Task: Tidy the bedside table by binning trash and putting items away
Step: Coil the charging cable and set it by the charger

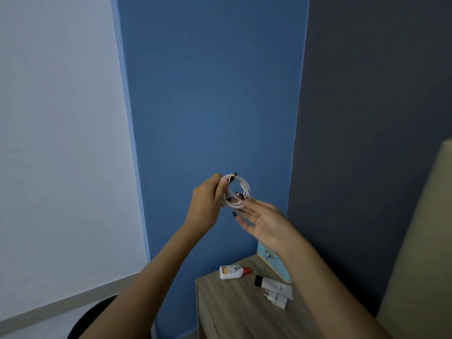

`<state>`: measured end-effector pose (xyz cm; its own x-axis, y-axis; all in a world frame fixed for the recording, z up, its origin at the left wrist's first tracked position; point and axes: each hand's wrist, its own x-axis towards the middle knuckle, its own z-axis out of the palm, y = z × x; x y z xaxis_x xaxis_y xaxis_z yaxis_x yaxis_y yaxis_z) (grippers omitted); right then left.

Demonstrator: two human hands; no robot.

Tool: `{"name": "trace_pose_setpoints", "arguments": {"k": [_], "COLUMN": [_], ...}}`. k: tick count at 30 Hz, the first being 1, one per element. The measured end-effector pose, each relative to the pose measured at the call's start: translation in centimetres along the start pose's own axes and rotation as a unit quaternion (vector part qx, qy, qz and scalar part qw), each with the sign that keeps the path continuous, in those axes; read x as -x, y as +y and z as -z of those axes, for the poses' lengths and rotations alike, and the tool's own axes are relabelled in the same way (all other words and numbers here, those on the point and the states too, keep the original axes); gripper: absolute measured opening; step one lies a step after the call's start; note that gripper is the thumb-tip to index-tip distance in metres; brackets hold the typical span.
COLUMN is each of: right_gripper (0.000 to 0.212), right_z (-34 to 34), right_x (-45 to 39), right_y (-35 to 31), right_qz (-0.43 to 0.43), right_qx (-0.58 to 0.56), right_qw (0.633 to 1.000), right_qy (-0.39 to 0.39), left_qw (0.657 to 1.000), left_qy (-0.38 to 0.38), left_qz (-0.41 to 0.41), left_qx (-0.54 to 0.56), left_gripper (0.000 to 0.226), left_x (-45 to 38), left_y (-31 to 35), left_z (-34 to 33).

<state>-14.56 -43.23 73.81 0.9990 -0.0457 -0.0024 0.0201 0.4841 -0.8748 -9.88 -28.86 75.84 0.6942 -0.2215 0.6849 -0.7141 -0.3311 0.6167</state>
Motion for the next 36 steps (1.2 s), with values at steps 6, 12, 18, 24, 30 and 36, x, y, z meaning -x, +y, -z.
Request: {"name": "trace_pose_setpoints", "arguments": {"k": [6,12,18,24,30,36], "right_gripper": [0.010,0.014,0.023,0.028,0.026,0.047], "right_z": [-0.3,-1.2,-1.3,-1.8,-2.0,-1.2], "right_x": [0.0,-0.4,-0.7,-0.7,-0.3,-0.2], "right_y": [0.0,0.1,0.5,1.0,0.8,0.5], "right_qz": [0.020,0.071,0.048,0.089,0.174,0.149], "right_qx": [0.024,0.002,-0.097,0.142,0.274,0.229], "right_qw": [1.000,0.997,0.994,0.986,0.944,0.962], "right_qy": [-0.001,0.008,-0.010,0.022,0.064,0.007], "left_qw": [0.998,0.999,0.999,0.999,0.999,0.997], "left_qy": [0.041,0.049,0.040,0.019,0.033,0.020], "left_qz": [-0.012,-0.002,0.017,0.031,0.009,0.026], "left_qx": [-0.049,-0.010,-0.010,0.022,0.035,0.067], "left_gripper": [0.035,0.023,0.015,0.015,0.013,0.012], "left_x": [0.4,0.6,0.4,0.4,-0.4,0.0], "left_y": [-0.6,0.0,-0.9,-0.8,0.1,0.2], "left_z": [-0.4,-0.4,-0.3,-0.7,-0.8,-0.8]}}
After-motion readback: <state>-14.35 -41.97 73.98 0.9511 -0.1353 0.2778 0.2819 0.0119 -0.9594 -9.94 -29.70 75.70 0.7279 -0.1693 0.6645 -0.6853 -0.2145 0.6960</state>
